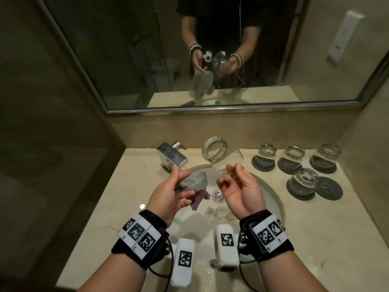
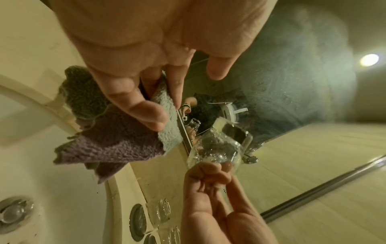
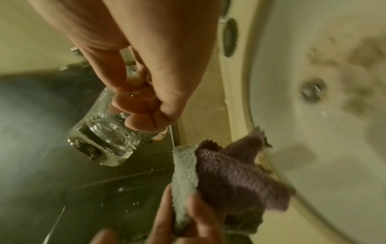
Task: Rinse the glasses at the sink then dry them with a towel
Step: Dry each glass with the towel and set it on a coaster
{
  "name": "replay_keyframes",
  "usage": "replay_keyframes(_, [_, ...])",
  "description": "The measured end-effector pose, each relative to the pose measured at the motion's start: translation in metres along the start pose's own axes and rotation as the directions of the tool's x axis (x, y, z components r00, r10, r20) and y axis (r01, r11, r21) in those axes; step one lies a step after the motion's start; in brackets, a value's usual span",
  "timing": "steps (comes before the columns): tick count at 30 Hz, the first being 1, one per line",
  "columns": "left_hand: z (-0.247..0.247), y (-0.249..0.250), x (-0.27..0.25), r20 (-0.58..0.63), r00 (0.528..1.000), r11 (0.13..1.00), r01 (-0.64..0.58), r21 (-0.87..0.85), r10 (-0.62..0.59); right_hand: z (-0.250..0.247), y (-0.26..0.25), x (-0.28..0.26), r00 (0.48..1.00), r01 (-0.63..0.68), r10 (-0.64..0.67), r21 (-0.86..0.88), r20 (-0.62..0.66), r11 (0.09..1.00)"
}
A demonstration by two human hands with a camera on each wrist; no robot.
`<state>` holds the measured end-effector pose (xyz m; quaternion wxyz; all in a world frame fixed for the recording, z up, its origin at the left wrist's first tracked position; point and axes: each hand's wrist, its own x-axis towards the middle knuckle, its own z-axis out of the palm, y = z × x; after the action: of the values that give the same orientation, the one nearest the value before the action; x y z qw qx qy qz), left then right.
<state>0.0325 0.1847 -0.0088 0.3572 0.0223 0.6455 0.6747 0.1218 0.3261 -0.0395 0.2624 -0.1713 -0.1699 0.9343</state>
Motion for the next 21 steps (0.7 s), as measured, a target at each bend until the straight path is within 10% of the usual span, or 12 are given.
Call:
replay_keyframes(4, [0.011, 0.001, -0.005, 0.079, 0.996, 0.999, -0.043, 0.005, 0.042, 0.003, -0.007, -0.014, 0.988, 0.131, -0.088, -0.399, 0.123, 0.907])
replay_keyframes(9, [0.016, 0.001, -0.011, 0.133, 0.99, 0.995, -0.04, -0.094, 0.052, 0.012, -0.009, -0.038, 0.933, 0.321, -0.043, -0.772, 0.357, 0.548])
replay_keyframes(12, [0.017, 0.0, -0.012, 0.096, 0.988, 0.978, -0.101, -0.183, 0.12, 0.008, -0.009, -0.043, 0.943, 0.303, -0.093, -0.71, 0.318, 0.636])
replay_keyframes(15, [0.017, 0.002, -0.015, 0.14, 0.97, 0.976, -0.187, -0.113, 0.201, -0.01, -0.014, -0.033, 0.97, 0.172, -0.241, -0.646, -0.02, 0.744])
replay_keyframes(21, [0.02, 0.002, -0.025, 0.388, 0.868, 0.853, -0.433, 0.291, 0.309, -0.024, -0.012, -0.026, 0.99, -0.084, 0.137, -0.737, 0.012, 0.671])
